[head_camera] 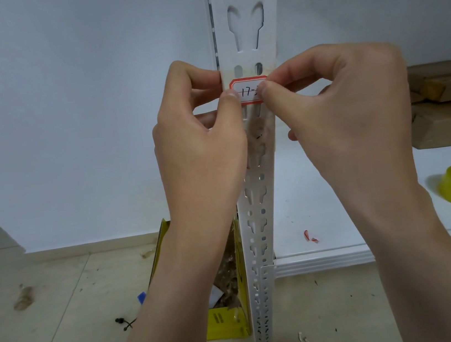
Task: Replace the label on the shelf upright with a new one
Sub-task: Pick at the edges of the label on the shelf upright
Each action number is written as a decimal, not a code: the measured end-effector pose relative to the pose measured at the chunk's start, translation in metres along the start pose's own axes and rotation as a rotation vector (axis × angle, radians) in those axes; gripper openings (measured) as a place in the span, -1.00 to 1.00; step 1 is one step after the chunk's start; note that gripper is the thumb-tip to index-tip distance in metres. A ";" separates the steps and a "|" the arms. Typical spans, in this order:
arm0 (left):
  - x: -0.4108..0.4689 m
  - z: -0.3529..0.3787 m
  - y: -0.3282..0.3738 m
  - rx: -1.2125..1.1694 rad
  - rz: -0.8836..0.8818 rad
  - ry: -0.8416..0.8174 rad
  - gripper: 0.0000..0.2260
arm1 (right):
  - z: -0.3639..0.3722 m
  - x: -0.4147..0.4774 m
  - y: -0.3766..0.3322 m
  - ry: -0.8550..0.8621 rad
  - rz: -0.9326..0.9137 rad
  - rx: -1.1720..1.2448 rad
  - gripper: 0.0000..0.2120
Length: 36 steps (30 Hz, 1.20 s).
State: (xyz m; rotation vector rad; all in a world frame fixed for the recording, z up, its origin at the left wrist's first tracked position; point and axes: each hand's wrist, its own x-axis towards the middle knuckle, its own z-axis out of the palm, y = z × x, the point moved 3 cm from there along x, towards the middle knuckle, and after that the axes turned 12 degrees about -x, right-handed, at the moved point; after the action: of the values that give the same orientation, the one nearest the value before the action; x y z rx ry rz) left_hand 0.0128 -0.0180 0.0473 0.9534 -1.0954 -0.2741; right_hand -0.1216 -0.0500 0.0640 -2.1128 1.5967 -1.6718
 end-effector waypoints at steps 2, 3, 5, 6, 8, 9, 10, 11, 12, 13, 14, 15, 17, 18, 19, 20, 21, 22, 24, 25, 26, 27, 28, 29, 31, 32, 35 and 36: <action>0.000 0.000 0.001 0.002 -0.001 -0.001 -0.85 | 0.000 0.000 0.000 -0.011 -0.008 -0.005 -0.97; 0.000 0.000 0.001 0.004 0.000 -0.003 -0.85 | 0.000 0.000 0.000 -0.008 -0.011 -0.002 -0.97; 0.000 0.001 0.002 0.011 0.003 -0.003 -0.85 | -0.001 0.000 0.002 0.021 -0.012 0.020 -0.97; -0.001 0.001 0.002 0.016 0.004 -0.001 -0.85 | -0.002 0.000 0.003 0.037 -0.011 0.029 -0.97; -0.001 0.001 0.002 0.019 0.003 0.000 -0.85 | -0.002 0.000 0.003 0.064 -0.020 0.031 -0.96; -0.001 0.001 0.002 0.019 0.001 0.001 -0.85 | -0.001 0.000 0.003 0.072 -0.026 0.024 -0.96; -0.001 0.001 0.003 0.020 0.000 0.000 -0.85 | -0.001 0.000 0.003 0.075 -0.034 0.015 -0.95; -0.001 0.001 0.003 0.022 0.000 0.000 -0.84 | -0.001 0.000 0.002 0.076 -0.042 0.005 -0.94; -0.001 0.001 0.003 0.021 0.001 0.000 -0.83 | -0.001 0.000 0.001 0.077 -0.048 -0.006 -0.93; -0.001 0.001 0.004 0.018 0.002 0.000 -0.82 | -0.001 -0.001 0.001 0.079 -0.055 -0.021 -0.92; -0.001 0.001 0.004 0.017 0.001 -0.002 -0.82 | -0.001 -0.001 -0.001 0.080 -0.061 -0.039 -0.92; -0.001 0.001 0.004 0.018 0.001 -0.004 -0.82 | -0.001 -0.001 -0.002 0.082 -0.068 -0.057 -0.91; -0.001 0.001 0.005 0.023 0.000 -0.005 -0.82 | -0.001 -0.002 -0.004 0.080 -0.069 -0.085 -0.91; -0.001 0.001 0.005 0.030 -0.001 -0.006 -0.82 | -0.001 -0.002 -0.005 0.075 -0.065 -0.090 -0.91; -0.001 0.001 0.005 0.041 -0.003 -0.008 -0.82 | 0.000 -0.002 -0.005 0.069 -0.062 -0.092 -0.91; -0.001 0.000 0.005 0.052 -0.006 -0.011 -0.81 | 0.000 -0.002 -0.005 0.064 -0.058 -0.092 -0.90; -0.001 0.000 0.005 0.058 -0.012 -0.014 -0.80 | 0.000 -0.001 -0.005 0.063 -0.056 -0.091 -0.90; -0.001 0.000 0.005 0.062 -0.019 -0.017 -0.78 | 0.000 -0.001 -0.005 0.062 -0.054 -0.090 -0.90; -0.001 0.000 0.006 0.069 -0.030 -0.023 -0.77 | -0.001 -0.001 -0.006 0.056 -0.050 -0.086 -0.92; -0.002 0.000 0.006 0.073 -0.033 -0.024 -0.76 | 0.000 -0.001 -0.005 0.051 -0.047 -0.082 -0.93; -0.001 0.000 0.006 0.078 -0.034 -0.024 -0.76 | 0.000 -0.001 -0.006 0.045 -0.043 -0.078 -0.94; -0.001 0.000 0.005 0.084 -0.035 -0.022 -0.76 | 0.000 0.000 -0.006 0.039 -0.040 -0.072 -0.94; -0.001 0.000 0.005 0.089 -0.034 -0.020 -0.77 | 0.000 0.000 -0.005 0.033 -0.039 -0.067 -0.95; -0.001 0.000 0.005 0.092 -0.033 -0.021 -0.77 | 0.001 0.000 -0.005 0.025 -0.040 -0.062 -0.95; -0.001 0.000 0.005 0.101 -0.028 -0.023 -0.77 | 0.001 0.001 -0.005 0.014 -0.049 -0.064 -0.94; -0.001 -0.001 0.005 0.104 -0.027 -0.023 -0.78 | 0.001 0.001 -0.005 0.018 -0.053 -0.065 -0.94; -0.001 -0.001 0.005 0.103 -0.030 -0.026 -0.79 | -0.001 0.000 -0.003 0.053 -0.062 -0.054 -0.94; -0.001 -0.001 0.005 0.100 -0.030 -0.025 -0.80 | -0.001 -0.001 -0.003 0.065 -0.066 -0.051 -0.94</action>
State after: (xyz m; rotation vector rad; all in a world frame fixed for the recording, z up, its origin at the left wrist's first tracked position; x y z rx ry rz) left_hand 0.0124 -0.0140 0.0505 1.0592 -1.1264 -0.2582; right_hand -0.1204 -0.0476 0.0658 -2.1801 1.6216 -1.7552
